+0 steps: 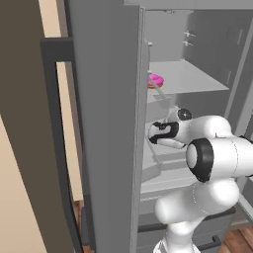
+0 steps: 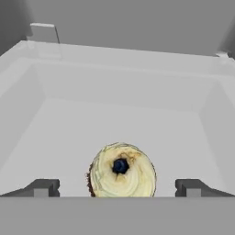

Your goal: Take the donut and cupcake from the fridge and place them on the empty tray on the dining counter.

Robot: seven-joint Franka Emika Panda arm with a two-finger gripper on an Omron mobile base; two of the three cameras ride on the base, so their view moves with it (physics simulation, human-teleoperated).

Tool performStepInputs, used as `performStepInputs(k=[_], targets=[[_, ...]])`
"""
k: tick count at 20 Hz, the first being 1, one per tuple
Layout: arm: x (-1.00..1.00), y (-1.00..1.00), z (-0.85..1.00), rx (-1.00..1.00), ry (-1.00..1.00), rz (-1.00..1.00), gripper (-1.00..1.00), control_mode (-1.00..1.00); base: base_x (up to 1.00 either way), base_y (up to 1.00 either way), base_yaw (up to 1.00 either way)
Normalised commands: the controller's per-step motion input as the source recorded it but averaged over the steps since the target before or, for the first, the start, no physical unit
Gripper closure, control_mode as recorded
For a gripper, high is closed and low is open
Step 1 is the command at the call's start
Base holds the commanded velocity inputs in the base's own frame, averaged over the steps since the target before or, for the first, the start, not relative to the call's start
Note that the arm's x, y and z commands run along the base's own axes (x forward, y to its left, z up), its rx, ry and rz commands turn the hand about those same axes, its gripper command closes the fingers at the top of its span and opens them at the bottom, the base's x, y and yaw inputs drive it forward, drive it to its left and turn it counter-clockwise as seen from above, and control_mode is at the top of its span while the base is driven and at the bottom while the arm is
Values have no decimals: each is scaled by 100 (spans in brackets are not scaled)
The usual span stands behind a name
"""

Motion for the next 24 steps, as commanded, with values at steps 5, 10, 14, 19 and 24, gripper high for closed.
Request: performStepInputs(k=[5,10,14,19,24], targets=[[15,-7,-15,0,4,0,-100,-100,0,0,0],[7,-6,-15,0,8,0,-100,-100,0,0,0],[19,0,-14,0,6,0,-100,-100,0,0,0],[22,0,-17,0,4,0,100,-100,0,0,0],[5,0,-34,0,0,0,100,-100,0,0,0]])
